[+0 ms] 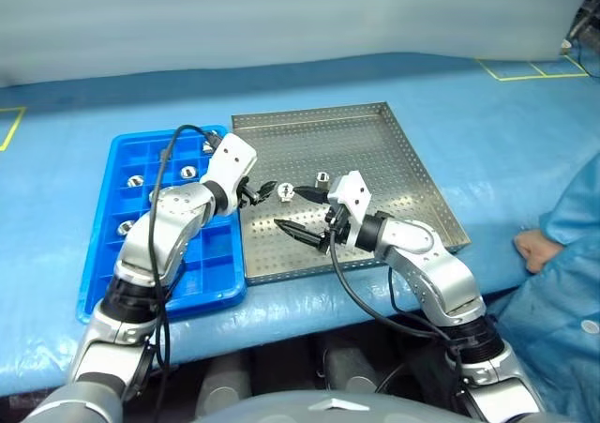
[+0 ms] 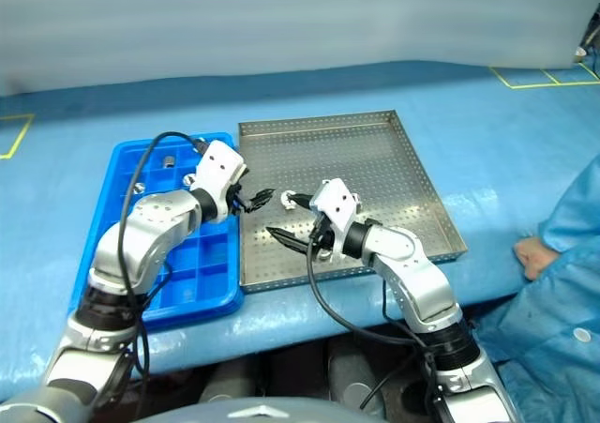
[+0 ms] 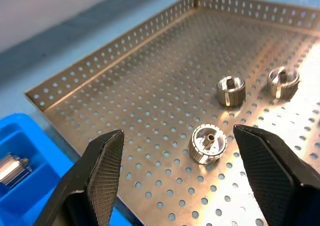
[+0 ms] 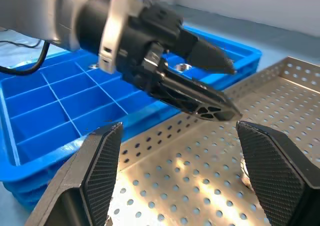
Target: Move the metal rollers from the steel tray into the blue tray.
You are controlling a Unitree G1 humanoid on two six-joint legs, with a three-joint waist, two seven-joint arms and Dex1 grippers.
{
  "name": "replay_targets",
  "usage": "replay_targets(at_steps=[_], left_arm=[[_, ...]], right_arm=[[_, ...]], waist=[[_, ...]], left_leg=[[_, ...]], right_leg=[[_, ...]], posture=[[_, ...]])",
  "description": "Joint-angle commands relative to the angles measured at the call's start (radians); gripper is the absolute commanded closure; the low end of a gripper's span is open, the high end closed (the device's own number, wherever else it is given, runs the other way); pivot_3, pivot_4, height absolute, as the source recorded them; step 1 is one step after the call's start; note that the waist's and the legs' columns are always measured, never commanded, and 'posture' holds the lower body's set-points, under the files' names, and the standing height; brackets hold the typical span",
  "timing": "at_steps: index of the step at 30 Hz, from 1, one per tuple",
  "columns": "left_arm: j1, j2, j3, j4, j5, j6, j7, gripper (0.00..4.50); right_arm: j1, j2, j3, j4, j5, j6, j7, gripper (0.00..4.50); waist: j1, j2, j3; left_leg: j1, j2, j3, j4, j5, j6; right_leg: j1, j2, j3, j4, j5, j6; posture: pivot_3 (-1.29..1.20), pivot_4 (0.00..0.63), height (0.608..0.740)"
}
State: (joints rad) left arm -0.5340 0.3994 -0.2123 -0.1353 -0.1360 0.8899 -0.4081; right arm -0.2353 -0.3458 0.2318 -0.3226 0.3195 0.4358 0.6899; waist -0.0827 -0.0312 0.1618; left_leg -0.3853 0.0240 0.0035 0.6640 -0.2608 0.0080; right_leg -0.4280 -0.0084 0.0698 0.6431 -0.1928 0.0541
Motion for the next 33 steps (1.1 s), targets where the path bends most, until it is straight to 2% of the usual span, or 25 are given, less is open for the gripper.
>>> replay_targets(at_steps=[1,7,15,25,29,31,33], left_arm=[[-0.076,-0.029,-0.036,0.122,0.049,-0.05,0.01,0.7],[-0.117,-0.076,-0.047,0.222,0.068,-0.089,-0.006,0.7],[-0.104,-0.076,-0.062,0.27,0.116,-0.077,0.0,0.7],[-0.084,-0.102,-0.062,0.303,0.138,-0.071,0.0,0.7],[-0.084,-0.105,-0.061,0.3,0.138,-0.072,-0.012,1.55],[-0.082,-0.098,-0.072,0.288,0.139,-0.088,-0.032,2.25],[-0.079,-0.098,-0.068,0.282,0.134,-0.098,-0.042,2.25]], right_arm=[[0.021,0.005,-0.023,-0.073,0.001,-0.021,-0.029,0.67],[0.049,0.015,-0.023,-0.102,-0.003,-0.027,-0.068,0.67],[0.049,0.016,-0.014,-0.094,-0.006,-0.037,-0.083,0.67],[0.029,0.03,0.004,-0.083,-0.02,-0.039,-0.08,0.67],[0.026,0.033,0.004,-0.079,-0.025,-0.039,-0.081,0.67],[0.026,0.034,0.006,-0.074,-0.026,-0.037,-0.078,0.67],[0.024,0.031,0.013,-0.059,-0.044,-0.035,-0.083,0.67]], waist=[[-0.014,0.0,0.0],[-0.056,0.0,0.0],[-0.093,0.0,0.0],[-0.099,0.0,0.0],[-0.097,0.0,0.0],[-0.097,0.0,0.0],[-0.098,0.0,0.0]], left_leg=[[-0.001,0.0,0.0,0.0,0.0,0.0],[-0.005,0.0,-0.001,0.001,0.0,0.0],[-0.007,0.0,-0.002,0.002,0.0,0.0],[-0.007,-0.001,-0.005,0.002,0.0,0.0],[-0.007,-0.001,-0.005,0.003,0.0,0.0],[-0.007,-0.001,-0.005,0.003,0.0,0.0],[-0.007,-0.001,-0.005,0.003,0.0,0.0]], right_leg=[[-0.001,0.0,0.0,0.0,0.0,0.0],[-0.003,-0.001,0.0,-0.001,0.001,0.001],[-0.005,0.0,0.0,0.0,0.002,0.003],[-0.005,-0.001,0.0,0.0,0.002,0.003],[-0.004,-0.001,0.0,0.0,0.002,0.004],[-0.004,-0.001,0.0,0.0,0.002,0.004],[-0.004,-0.001,0.0,0.0,0.002,0.004]], posture=[[-0.21,0.15,0.74],[-0.24,0.15,0.74],[-0.23,0.15,0.74],[-0.21,0.15,0.74],[-0.21,0.15,0.74],[-0.22,0.15,0.74],[-0.22,0.15,0.74]])
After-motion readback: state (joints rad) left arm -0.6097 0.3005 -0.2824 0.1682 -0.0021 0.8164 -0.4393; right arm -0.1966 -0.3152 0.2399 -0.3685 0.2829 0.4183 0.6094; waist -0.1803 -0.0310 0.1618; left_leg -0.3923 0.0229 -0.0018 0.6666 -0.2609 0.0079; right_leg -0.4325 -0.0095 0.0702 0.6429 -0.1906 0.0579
